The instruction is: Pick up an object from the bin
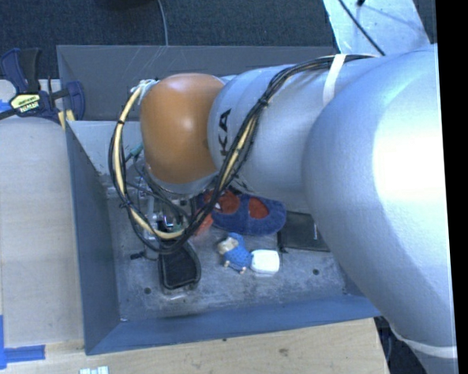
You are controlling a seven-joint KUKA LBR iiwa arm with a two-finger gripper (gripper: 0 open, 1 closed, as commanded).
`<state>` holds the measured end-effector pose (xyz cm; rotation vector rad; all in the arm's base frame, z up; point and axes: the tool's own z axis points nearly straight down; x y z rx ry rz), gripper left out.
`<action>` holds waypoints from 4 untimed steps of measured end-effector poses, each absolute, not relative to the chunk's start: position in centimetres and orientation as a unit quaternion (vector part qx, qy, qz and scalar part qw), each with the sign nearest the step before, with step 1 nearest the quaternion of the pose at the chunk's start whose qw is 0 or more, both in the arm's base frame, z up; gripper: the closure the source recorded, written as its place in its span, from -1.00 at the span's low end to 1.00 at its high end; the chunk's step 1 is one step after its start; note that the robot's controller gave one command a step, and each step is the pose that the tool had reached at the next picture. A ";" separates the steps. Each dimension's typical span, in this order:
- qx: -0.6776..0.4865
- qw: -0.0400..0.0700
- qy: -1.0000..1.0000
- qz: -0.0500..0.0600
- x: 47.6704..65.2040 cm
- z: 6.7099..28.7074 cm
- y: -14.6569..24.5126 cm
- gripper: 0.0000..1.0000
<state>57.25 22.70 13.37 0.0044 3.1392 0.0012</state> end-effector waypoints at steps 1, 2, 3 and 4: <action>0.135 0.002 0.991 0.001 52.9 10.8 13.1 -1.00; 0.232 -0.001 0.973 0.001 52.7 7.8 16.7 -1.00; 0.230 -0.008 0.973 0.004 52.4 8.0 17.3 1.00; 0.238 0.003 0.971 0.014 55.6 8.7 17.7 1.00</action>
Offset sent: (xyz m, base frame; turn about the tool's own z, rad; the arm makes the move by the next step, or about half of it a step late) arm -0.0447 -0.0950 -0.0270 0.2658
